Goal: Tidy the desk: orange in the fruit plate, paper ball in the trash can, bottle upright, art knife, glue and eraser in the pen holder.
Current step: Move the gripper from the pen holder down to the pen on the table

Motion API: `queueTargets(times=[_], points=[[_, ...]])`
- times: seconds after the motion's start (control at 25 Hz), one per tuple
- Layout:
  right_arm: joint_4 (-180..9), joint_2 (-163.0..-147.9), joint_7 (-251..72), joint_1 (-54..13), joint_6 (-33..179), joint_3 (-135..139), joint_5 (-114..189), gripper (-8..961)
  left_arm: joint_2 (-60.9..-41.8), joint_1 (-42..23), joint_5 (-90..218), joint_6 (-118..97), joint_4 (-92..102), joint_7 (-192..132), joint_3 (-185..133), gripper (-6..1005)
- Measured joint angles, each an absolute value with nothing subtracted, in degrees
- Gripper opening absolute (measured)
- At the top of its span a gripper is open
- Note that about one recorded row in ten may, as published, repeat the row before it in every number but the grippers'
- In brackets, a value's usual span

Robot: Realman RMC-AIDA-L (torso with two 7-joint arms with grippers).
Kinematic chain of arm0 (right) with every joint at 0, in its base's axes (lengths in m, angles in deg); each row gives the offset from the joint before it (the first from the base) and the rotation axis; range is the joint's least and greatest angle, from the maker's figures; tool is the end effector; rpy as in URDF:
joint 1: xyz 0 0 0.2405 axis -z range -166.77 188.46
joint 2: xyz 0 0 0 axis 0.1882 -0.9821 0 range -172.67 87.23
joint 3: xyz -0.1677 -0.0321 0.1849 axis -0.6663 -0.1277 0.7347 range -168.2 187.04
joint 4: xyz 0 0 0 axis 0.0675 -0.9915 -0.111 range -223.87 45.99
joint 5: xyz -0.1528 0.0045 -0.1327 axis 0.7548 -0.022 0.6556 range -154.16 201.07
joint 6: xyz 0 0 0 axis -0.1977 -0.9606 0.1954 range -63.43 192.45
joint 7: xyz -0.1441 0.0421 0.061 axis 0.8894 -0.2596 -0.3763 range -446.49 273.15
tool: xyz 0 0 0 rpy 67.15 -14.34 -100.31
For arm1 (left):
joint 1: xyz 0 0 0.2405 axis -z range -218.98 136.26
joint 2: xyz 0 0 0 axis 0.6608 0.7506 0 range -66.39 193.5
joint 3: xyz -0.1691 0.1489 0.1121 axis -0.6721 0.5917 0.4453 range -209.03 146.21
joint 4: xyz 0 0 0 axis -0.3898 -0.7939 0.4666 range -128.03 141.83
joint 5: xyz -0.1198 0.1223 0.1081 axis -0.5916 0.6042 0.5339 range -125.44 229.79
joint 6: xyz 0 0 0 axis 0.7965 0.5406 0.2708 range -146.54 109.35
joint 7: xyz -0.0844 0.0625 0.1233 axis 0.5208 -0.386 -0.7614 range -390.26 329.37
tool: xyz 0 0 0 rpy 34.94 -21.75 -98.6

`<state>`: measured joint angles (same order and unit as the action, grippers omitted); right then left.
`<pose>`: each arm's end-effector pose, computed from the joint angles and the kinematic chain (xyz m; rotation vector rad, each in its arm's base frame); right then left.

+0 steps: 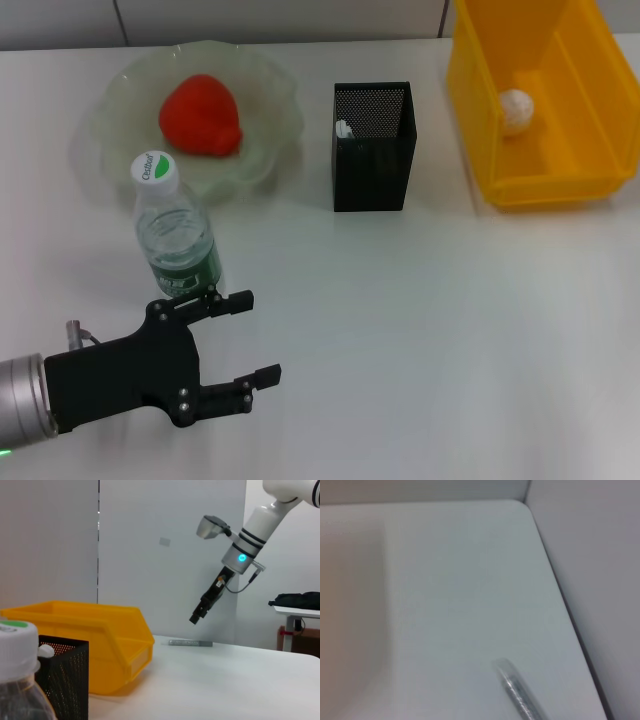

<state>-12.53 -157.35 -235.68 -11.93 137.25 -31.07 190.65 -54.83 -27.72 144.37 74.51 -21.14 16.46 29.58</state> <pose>0.3730 0.3315 0.1736 -1.5780 1.3646 -0.2720 -0.2816 0.2260 -0.0496 -2.7169 -0.2725 -0.8784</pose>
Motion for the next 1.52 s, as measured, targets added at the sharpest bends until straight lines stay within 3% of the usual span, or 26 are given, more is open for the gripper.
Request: queueTargets(times=[0.84, 1.52], points=[[-27.04, -153.93, -235.09, -14.35, 131.32, -29.31, 190.72, 660, -54.83, -27.46, 144.46, 74.61, -21.13, 16.44, 29.59, 814], [-32.86, -152.32, -234.74, -15.15, 129.50, -26.96, 190.65, 500, -54.83, -27.30, 144.46, 74.92, -21.13, 16.53, 29.58, 815]])
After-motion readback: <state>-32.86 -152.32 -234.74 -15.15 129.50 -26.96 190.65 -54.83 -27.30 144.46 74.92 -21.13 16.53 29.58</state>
